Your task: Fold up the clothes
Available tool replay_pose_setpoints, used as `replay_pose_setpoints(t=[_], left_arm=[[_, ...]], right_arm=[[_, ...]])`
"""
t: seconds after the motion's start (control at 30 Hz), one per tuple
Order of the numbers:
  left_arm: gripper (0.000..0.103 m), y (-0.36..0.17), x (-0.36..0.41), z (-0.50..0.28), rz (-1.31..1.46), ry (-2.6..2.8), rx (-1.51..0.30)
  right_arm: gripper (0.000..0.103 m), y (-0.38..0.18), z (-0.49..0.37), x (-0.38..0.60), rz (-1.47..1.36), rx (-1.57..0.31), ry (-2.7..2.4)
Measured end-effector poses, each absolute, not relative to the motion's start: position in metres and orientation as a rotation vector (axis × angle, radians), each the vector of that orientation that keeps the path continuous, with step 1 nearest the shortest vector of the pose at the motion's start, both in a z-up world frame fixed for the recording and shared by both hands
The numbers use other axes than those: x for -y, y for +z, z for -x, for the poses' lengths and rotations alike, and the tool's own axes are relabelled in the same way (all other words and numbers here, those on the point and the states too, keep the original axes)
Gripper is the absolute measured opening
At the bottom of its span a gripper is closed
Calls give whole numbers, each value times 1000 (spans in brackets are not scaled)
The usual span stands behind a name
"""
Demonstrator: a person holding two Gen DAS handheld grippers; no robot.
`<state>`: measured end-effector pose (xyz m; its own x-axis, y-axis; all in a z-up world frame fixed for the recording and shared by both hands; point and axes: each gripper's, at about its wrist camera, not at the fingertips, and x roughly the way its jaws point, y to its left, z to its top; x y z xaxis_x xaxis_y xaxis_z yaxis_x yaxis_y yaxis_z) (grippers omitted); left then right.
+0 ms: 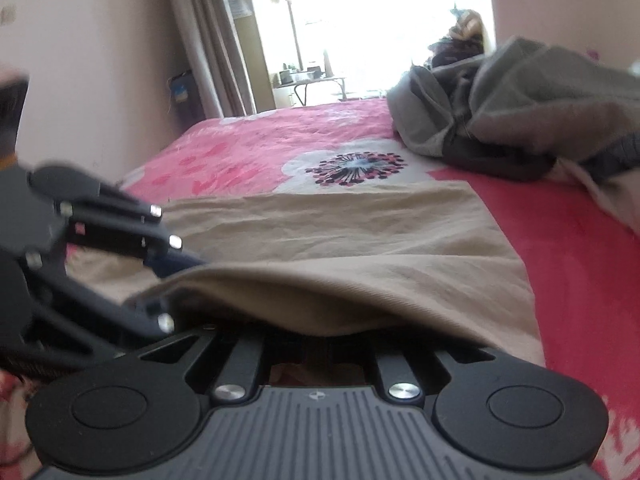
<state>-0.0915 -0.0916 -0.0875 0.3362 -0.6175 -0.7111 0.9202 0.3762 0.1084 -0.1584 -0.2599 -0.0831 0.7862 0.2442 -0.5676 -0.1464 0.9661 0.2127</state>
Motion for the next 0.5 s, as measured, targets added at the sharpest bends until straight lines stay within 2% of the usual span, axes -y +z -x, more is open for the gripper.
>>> replay_pose_setpoints(t=[0.07,0.23,0.5], left_arm=[[35,-89,95,91,-570,-1067,-636],[35,-94,105,86,-578,-1046,-631],[19,-98,108,79,-537,-1007,-647]], right_arm=[[9,-82,157,265,-209,-639,215],[9,-80,154,270,-265,-649,224],[9,-78,157,275,-275,-643,218]])
